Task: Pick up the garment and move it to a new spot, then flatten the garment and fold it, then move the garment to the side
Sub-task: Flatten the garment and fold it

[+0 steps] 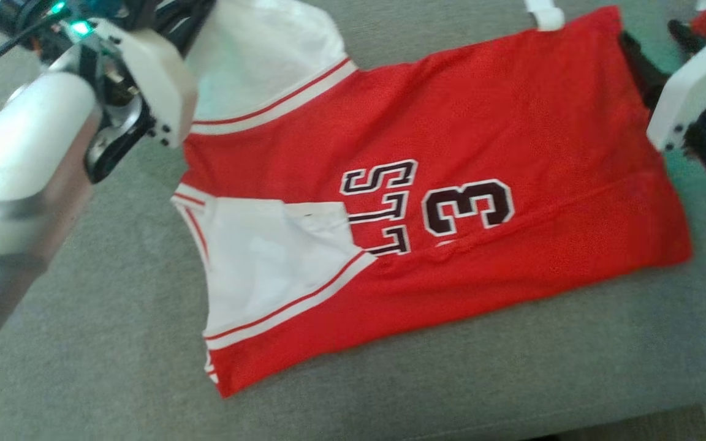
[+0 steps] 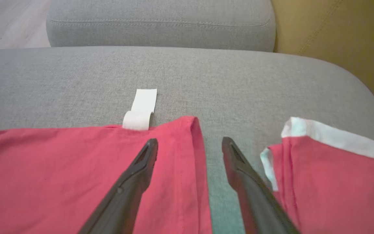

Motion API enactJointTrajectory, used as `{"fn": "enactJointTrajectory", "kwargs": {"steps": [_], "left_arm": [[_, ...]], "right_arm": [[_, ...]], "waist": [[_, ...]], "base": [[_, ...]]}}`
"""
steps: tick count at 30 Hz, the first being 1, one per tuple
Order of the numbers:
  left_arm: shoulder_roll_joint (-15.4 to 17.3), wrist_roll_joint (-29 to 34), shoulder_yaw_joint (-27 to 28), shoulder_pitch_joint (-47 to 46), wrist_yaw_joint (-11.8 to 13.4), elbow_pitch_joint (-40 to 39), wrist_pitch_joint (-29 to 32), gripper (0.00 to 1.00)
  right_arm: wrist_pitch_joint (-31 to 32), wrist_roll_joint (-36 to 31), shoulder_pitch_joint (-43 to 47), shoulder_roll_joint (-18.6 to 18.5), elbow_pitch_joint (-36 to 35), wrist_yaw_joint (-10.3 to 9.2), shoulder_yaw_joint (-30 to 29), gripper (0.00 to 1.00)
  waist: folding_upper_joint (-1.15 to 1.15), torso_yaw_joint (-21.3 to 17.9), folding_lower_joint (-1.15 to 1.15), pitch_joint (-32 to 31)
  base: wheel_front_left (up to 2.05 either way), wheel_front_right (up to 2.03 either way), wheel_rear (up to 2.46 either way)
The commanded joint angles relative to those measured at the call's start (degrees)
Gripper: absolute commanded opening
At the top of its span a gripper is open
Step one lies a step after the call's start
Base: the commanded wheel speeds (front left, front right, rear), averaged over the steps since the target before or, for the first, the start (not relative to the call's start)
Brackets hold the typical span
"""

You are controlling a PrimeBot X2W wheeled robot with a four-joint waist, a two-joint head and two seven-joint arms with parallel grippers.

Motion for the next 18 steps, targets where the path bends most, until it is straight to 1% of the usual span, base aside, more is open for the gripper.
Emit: {"fn": "enactJointTrajectory", "kwargs": {"steps": [1, 6, 10, 11, 12, 13, 14, 15, 16, 17, 18], "left_arm": [[1.03, -0.38, 1.41, -3.86, 0.1, -1.48, -0.78, 0.0], [0.08, -0.95, -0.66, -5.7, 0.1, -1.55, -2.21, 0.0], [-0.08, -1.72, -1.95, -6.58, 0.1, -0.86, -3.28, 0.0], [-0.11, -1.96, -2.2, -6.77, 0.1, -0.66, -3.49, 0.0], [-0.14, -2.23, -2.39, -6.92, 0.1, -0.43, -3.71, 0.0], [-0.16, -2.48, -2.6, -7.03, 0.1, -0.14, -3.94, 0.0], [-0.16, -2.48, -2.6, -7.03, 0.1, -0.14, -3.94, 0.0], [-0.17, -2.67, -2.86, -7.13, 0.1, 0.13, -4.16, 0.0], [-0.14, -2.83, -3.1, -7.25, 0.1, 0.44, -4.38, 0.0], [-0.1, -2.99, -3.3, -7.38, 0.1, 0.77, -4.63, 0.0], [-0.02, -3.14, -3.47, -7.53, 0.1, 1.13, -4.92, 0.0]], "right_arm": [[0.68, 0.17, -2.31, 0.05, 1.08, 0.37, 0.49, 1.0], [1.75, 2.14, -7.99, 1.06, 8.8, 0.37, 0.75, 1.0], [1.34, 3.08, -10.56, 0.94, 12.5, 0.37, 2.24, 1.0], [0.86, 3.37, -11.05, 0.92, 13.21, 0.37, 2.44, 0.98], [0.27, 3.56, -11.5, 0.88, 13.91, 0.37, 2.6, 0.86], [-0.14, 3.63, -11.86, 0.83, 14.58, 0.37, 2.95, 0.69], [-0.14, 3.63, -11.86, 0.83, 14.58, 0.37, 2.95, 0.69], [-0.48, 3.78, -12.17, 0.79, 15.18, 0.37, 3.33, 0.49], [-0.97, 3.92, -12.56, 0.7, 15.68, 0.37, 3.65, 0.35], [-1.66, 3.92, -12.98, 0.55, 16.09, 0.37, 3.98, 0.0], [-2.39, 3.85, -13.42, 0.37, 16.56, 0.37, 4.23, 0.0]], "waist": [[0.0, 2.22, 0.0, 1.5], [0.0, 4.28, 0.0, 2.68], [0.0, 5.01, 0.0, 2.95], [0.0, 5.12, 0.0, 3.01], [0.0, 5.22, 0.0, 3.08], [0.0, 5.3, 0.0, 3.12], [0.0, 5.3, 0.0, 3.12], [0.0, 5.37, 0.0, 3.15], [0.0, 5.4, 0.0, 3.2], [0.0, 5.41, 0.0, 3.26], [0.0, 5.41, 0.0, 3.32]], "base": [[0.0, 0.0, 0.0], [0.0, 0.0, 0.0], [0.0, 0.0, 0.0], [0.0, 0.0, 0.0], [0.0, 0.0, 0.0], [0.0, 0.0, 0.0], [0.0, 0.0, 0.0], [0.0, 0.0, 0.0], [0.0, 0.0, 0.0], [0.0, 0.0, 0.0], [0.0, 0.0, 0.0]]}}
